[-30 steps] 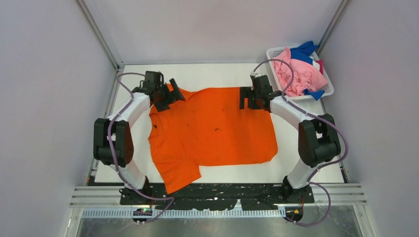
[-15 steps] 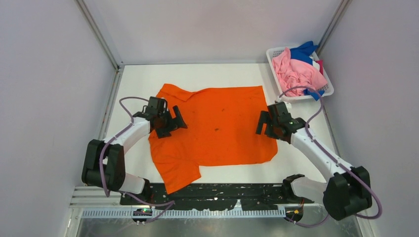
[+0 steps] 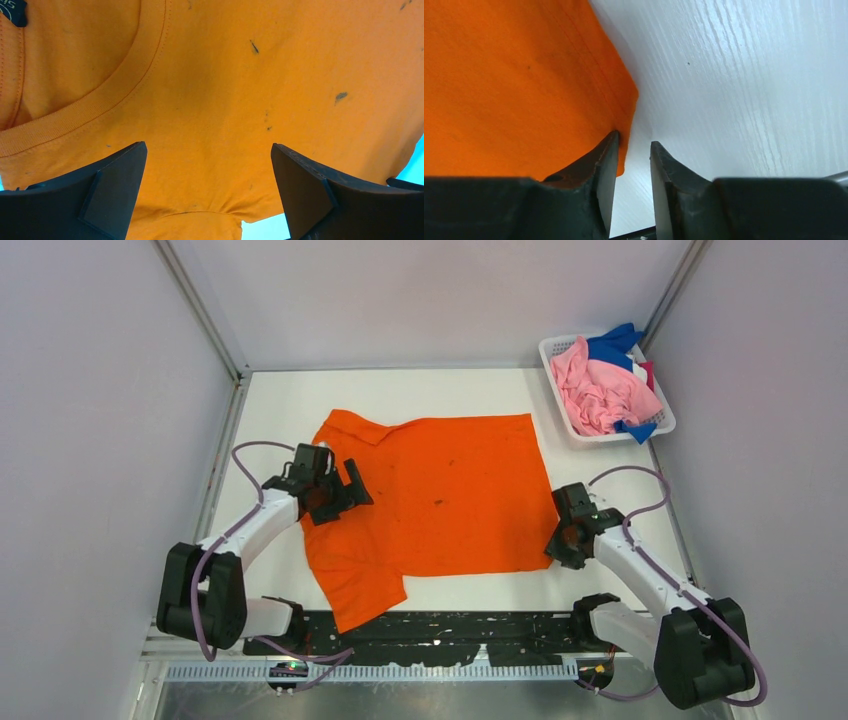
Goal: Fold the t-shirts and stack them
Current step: Flatten out the tshirt
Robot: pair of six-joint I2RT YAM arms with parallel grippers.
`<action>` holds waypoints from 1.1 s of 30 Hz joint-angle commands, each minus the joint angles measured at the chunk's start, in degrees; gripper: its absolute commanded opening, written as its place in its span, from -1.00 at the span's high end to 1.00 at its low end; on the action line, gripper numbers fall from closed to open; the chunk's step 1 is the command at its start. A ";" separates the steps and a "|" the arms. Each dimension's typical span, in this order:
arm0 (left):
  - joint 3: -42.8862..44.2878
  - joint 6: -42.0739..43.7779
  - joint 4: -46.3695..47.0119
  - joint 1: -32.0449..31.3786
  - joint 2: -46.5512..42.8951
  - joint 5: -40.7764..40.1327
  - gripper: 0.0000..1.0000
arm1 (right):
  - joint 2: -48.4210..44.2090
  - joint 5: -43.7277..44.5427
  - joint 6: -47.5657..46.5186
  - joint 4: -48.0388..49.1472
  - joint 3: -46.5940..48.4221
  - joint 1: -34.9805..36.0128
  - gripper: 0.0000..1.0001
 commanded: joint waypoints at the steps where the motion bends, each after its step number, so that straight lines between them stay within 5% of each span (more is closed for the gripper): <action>1: -0.16 0.57 1.26 0.22 -0.90 -0.85 -0.99 | 2.48 0.36 0.58 5.54 1.26 -0.05 0.44; 5: -0.72 0.60 1.75 0.22 -0.38 -1.10 -0.99 | 6.86 1.29 -2.79 5.03 5.07 -0.06 0.76; 9: -1.07 0.70 2.07 0.22 0.48 -1.55 -0.99 | 10.86 3.96 -5.11 1.08 9.50 -0.03 0.89; 15: -0.64 1.44 2.09 0.22 1.85 -1.38 -0.99 | 12.01 1.97 -7.61 0.34 12.34 0.16 0.89; 26: -0.11 2.69 0.75 0.20 1.54 -2.59 -0.99 | 16.68 3.78 -9.79 -17.39 24.46 4.24 0.89; 33: 0.20 2.99 0.30 0.22 2.21 -2.09 -0.99 | 19.29 4.92 -6.90 -12.93 17.86 3.42 0.83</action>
